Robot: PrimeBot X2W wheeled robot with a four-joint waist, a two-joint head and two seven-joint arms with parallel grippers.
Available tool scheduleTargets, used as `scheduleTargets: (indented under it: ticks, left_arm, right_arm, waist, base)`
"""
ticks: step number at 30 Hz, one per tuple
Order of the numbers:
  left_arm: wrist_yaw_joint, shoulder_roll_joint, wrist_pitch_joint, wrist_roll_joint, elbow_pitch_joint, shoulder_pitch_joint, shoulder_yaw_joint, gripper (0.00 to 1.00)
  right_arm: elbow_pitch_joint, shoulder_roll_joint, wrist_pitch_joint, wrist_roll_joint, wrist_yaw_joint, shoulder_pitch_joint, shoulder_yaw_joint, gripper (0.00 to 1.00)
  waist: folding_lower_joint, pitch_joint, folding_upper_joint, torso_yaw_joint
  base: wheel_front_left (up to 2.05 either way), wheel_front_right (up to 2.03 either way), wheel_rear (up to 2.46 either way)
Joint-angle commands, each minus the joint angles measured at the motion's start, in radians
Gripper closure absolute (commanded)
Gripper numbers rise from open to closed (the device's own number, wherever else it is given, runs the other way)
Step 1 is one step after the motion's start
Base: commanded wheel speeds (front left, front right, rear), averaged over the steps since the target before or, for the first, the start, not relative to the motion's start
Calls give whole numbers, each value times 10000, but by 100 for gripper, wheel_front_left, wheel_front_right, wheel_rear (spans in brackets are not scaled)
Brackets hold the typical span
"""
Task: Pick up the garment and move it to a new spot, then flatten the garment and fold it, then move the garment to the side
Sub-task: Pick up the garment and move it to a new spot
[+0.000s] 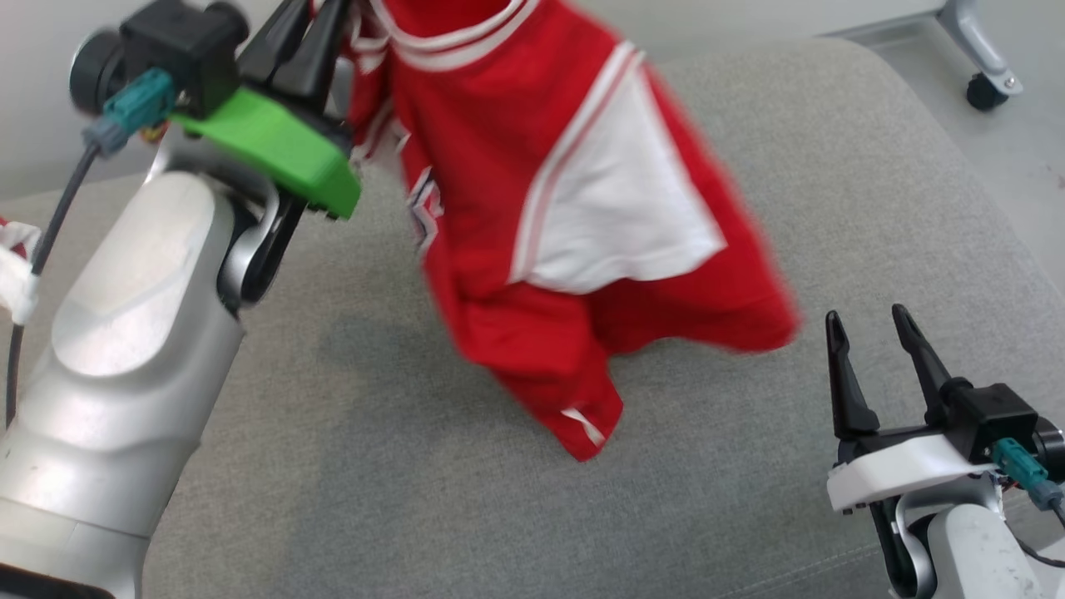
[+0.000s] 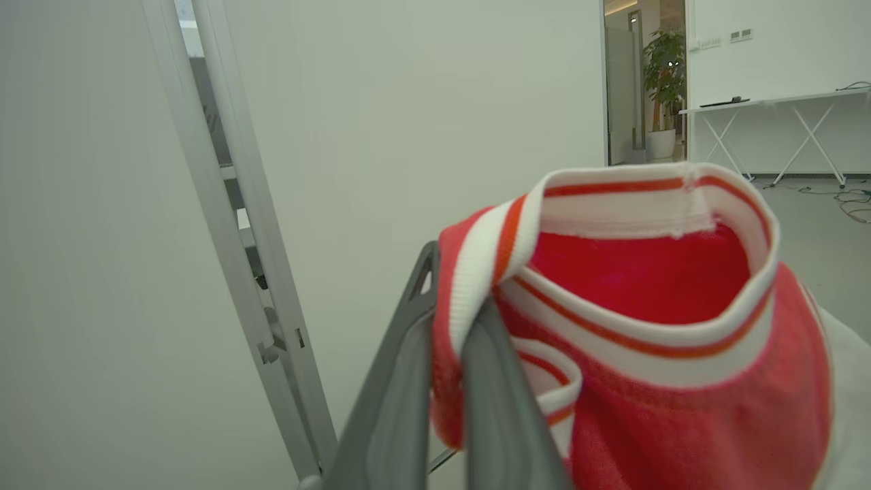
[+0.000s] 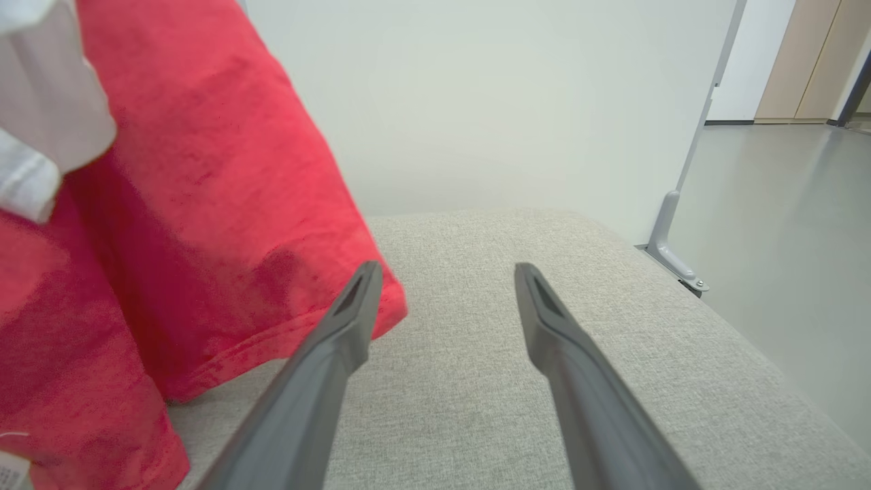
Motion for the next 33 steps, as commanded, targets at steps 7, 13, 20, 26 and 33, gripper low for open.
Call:
scheduleTargets:
  ticks: [7,13,20,26,33]
  left_arm:
    - [133,392,-634,5,2538,755,375,100]
    - [275,558,-793,303,3896,966,556,70]
    - [355,471,-774,769,3715,1328,1229,0]
    - [296,217,-775,961,3245,2001,2041,0]
    - [184,-188,-777,1294,2307,3379,2936,0]
  right_arm:
    - [-161,-32,-4,22,-14,-488,-28,0]
    - [-229,-32,-4,-32,-14,-728,60,0]
    - [-239,-33,-3,-173,-14,-883,71,0]
    - [-167,-33,-3,-349,-14,-748,63,0]
    - [-18,-35,-3,-521,-14,-305,28,0]
  waist:
    - [0,1287,-1,-210]
    - [0,1870,-1,-97]
    - [0,2078,-1,207]
    - [0,1734,-1,583]
    - [0,826,-1,1034]
  base:
    - [0,0,0]
    - [0,0,0]
    - [0,0,0]
    - [0,0,0]
    - [0,0,0]
